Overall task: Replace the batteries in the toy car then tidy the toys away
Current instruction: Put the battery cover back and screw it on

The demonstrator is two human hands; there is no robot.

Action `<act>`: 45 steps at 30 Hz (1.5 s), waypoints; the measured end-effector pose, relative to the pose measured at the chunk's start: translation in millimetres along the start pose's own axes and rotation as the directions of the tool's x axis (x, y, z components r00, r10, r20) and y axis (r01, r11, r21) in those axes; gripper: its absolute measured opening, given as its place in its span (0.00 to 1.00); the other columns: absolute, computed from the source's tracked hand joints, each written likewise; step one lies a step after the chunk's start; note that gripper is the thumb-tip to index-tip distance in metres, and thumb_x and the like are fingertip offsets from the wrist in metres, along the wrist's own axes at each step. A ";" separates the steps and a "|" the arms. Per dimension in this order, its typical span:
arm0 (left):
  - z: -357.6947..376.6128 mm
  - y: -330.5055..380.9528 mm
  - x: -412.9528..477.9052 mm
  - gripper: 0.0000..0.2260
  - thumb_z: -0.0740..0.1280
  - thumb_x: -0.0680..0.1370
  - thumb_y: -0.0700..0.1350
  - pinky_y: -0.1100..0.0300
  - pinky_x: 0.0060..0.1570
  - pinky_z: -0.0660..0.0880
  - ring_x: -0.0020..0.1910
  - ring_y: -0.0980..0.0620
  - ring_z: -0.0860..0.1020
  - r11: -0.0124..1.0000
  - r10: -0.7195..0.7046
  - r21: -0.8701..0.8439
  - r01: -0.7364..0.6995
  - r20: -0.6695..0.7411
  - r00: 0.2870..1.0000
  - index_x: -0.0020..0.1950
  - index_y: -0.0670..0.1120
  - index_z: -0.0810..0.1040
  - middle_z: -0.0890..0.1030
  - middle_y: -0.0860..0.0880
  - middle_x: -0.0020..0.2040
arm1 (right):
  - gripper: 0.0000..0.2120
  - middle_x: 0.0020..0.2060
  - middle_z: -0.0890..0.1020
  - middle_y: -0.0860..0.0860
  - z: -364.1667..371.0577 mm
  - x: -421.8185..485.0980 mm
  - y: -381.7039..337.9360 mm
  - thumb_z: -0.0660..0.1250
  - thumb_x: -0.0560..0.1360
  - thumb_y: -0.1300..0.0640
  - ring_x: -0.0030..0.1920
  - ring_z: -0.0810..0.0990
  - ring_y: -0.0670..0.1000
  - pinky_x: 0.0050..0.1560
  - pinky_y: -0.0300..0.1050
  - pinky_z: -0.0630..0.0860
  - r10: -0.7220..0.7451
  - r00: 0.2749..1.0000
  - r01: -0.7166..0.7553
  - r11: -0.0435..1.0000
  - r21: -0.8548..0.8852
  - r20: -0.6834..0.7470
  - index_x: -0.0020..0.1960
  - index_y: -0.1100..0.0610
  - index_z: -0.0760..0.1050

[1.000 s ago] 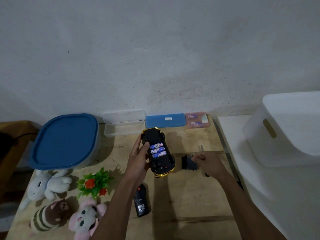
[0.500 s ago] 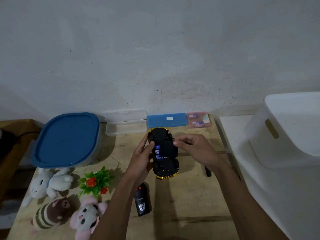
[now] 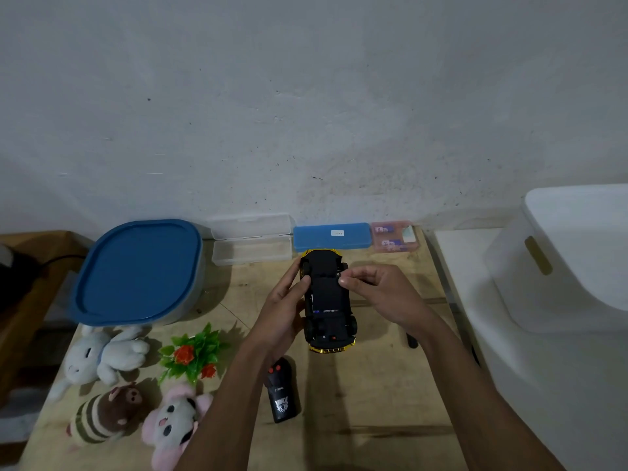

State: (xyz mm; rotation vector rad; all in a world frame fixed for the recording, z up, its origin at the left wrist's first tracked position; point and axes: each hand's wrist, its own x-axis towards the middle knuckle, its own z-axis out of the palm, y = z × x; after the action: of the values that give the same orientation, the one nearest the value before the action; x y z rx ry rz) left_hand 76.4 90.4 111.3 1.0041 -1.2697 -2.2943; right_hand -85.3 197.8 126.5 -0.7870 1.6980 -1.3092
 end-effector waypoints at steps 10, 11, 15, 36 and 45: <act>-0.1 0.8 -2.1 0.19 0.63 0.82 0.45 0.55 0.42 0.79 0.53 0.47 0.81 1.000 -0.020 -0.006 0.020 -0.004 1.000 0.72 0.61 0.71 0.83 0.49 0.60 | 0.05 0.46 0.86 0.47 1.6 -1.8 0.4 0.72 0.73 0.55 0.50 0.83 0.44 0.51 0.36 0.77 0.000 1.000 0.000 0.998 -0.065 -0.005 0.49 0.52 0.83; -0.2 0.5 -2.4 0.19 0.63 0.82 0.45 0.54 0.43 0.79 0.54 0.47 0.80 1.000 -0.023 -0.008 0.023 -0.004 1.000 0.72 0.61 0.71 0.83 0.49 0.61 | 0.05 0.46 0.86 0.47 1.4 -1.5 0.5 0.73 0.73 0.55 0.50 0.83 0.45 0.52 0.39 0.77 -0.001 1.000 0.000 0.997 -0.083 -0.004 0.49 0.52 0.83; 0.2 0.4 -2.9 0.20 0.64 0.81 0.45 0.53 0.46 0.78 0.57 0.45 0.80 0.999 -0.037 -0.011 0.037 -0.005 0.999 0.72 0.60 0.71 0.83 0.50 0.61 | 0.03 0.45 0.86 0.47 1.1 -0.5 1.1 0.73 0.73 0.55 0.49 0.83 0.46 0.53 0.41 0.77 -0.001 1.000 0.001 0.992 -0.126 0.000 0.47 0.50 0.84; 0.5 1.3 -2.3 0.19 0.64 0.81 0.47 0.55 0.45 0.77 0.55 0.46 0.79 0.998 -0.062 0.008 0.062 0.017 0.998 0.71 0.60 0.72 0.81 0.49 0.64 | 0.03 0.44 0.86 0.46 4.9 -10.5 -1.4 0.73 0.73 0.58 0.46 0.84 0.41 0.44 0.29 0.76 0.043 0.997 -0.040 0.998 0.045 -0.064 0.47 0.53 0.84; 0.6 2.2 -2.2 0.19 0.64 0.81 0.47 0.53 0.46 0.77 0.56 0.45 0.80 0.998 -0.066 0.004 0.066 0.018 0.998 0.71 0.60 0.72 0.82 0.48 0.63 | 0.04 0.45 0.86 0.44 3.7 -13.9 -2.3 0.74 0.72 0.55 0.49 0.83 0.41 0.48 0.32 0.74 0.071 0.995 -0.067 0.996 0.062 -0.074 0.46 0.49 0.84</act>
State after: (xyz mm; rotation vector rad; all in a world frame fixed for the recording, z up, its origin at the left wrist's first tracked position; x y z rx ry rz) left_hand 77.4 90.9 114.2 1.0434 -1.2654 -2.3569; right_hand -75.7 207.5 131.6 -0.6460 1.7223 -1.3507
